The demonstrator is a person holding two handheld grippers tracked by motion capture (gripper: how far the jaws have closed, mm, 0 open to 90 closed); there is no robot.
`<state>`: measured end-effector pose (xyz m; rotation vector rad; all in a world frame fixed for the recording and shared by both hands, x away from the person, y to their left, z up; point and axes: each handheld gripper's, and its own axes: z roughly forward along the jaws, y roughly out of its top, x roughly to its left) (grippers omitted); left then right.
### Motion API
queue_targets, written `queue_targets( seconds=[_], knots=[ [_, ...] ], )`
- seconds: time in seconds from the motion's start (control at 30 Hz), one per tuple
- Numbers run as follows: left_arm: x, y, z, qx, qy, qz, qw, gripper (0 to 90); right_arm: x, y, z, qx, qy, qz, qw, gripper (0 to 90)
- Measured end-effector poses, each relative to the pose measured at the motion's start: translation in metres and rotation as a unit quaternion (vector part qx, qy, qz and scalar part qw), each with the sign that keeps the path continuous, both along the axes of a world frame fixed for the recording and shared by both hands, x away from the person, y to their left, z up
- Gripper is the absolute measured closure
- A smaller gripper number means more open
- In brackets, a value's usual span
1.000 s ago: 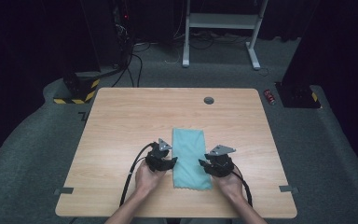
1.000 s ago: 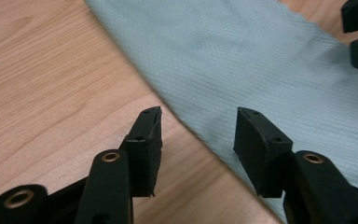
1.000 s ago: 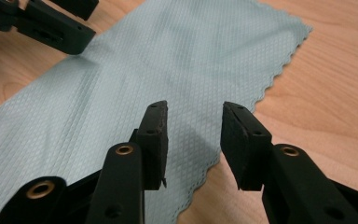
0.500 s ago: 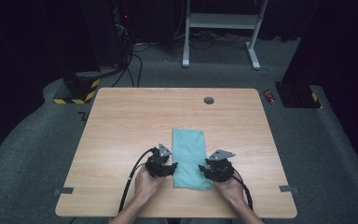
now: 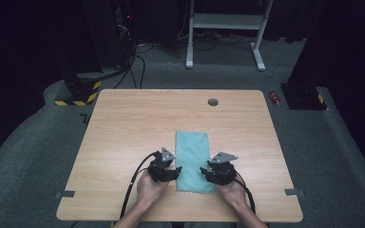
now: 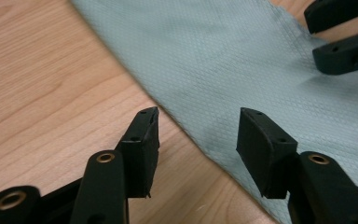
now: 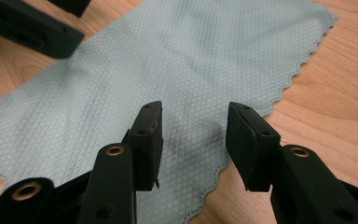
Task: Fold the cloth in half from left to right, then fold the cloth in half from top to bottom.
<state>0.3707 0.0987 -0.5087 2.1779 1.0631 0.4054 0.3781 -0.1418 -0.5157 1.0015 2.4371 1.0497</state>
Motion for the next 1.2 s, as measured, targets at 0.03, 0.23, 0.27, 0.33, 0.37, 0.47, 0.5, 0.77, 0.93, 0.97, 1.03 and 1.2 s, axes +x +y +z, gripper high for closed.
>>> queue_targets(
  seconds=[0.03,0.23,0.27,0.33,0.37,0.47,0.5,0.77,0.93,0.97,1.03,1.2],
  knots=[
    [0.0,0.0,-0.001,0.006,0.002,-0.002,1.0,48.3,-0.001,-0.001,0.001,0.0,0.0,0.0,1.0,55.4],
    [-0.006,0.007,-0.005,0.005,0.006,0.008,0.9999,48.3,-0.015,-0.008,0.0,-0.019,-0.009,0.009,0.9997,53.9],
    [-0.007,0.009,-0.005,0.005,0.006,0.009,0.9999,48.4,-0.017,-0.009,-0.001,-0.02,-0.008,0.011,0.9997,53.4],
    [-0.009,0.011,-0.005,0.007,0.006,0.01,0.9999,48.4,-0.02,-0.011,-0.002,-0.021,-0.003,0.011,0.9997,52.5],
    [-0.01,0.012,-0.004,0.014,0.004,0.012,0.9998,48.5,-0.02,-0.012,-0.002,-0.019,-0.004,0.011,0.9997,52.2],
    [-0.011,0.019,-0.004,0.017,0.006,0.014,0.9997,49.0,-0.02,-0.016,-0.003,-0.009,0.0,0.008,0.9999,51.7],
    [-0.011,0.021,-0.003,0.009,0.007,0.016,0.9998,48.7,-0.019,-0.017,-0.002,-0.004,0.001,0.006,1.0,51.7],
    [0.024,0.028,0.006,-0.035,0.017,0.044,0.9983,47.7,0.015,-0.028,0.006,0.049,0.03,-0.032,0.9978,57.1],
    [0.056,0.026,0.006,-0.043,0.029,0.058,0.997,46.7,0.037,-0.026,0.013,0.056,0.038,-0.052,0.9964,59.8],
    [0.071,0.024,0.006,-0.049,0.035,0.068,0.9959,46.5,0.049,-0.024,0.015,0.058,0.041,-0.055,0.996,60.9],
    [0.085,0.021,0.007,-0.047,0.037,0.074,0.9955,46.6,0.061,-0.02,0.015,0.058,0.042,-0.061,0.9956,61.9],
    [0.111,0.007,0.008,-0.02,0.036,0.076,0.9963,48.4,0.087,-0.014,0.015,0.055,0.044,-0.081,0.9942,64.8]
  ],
)
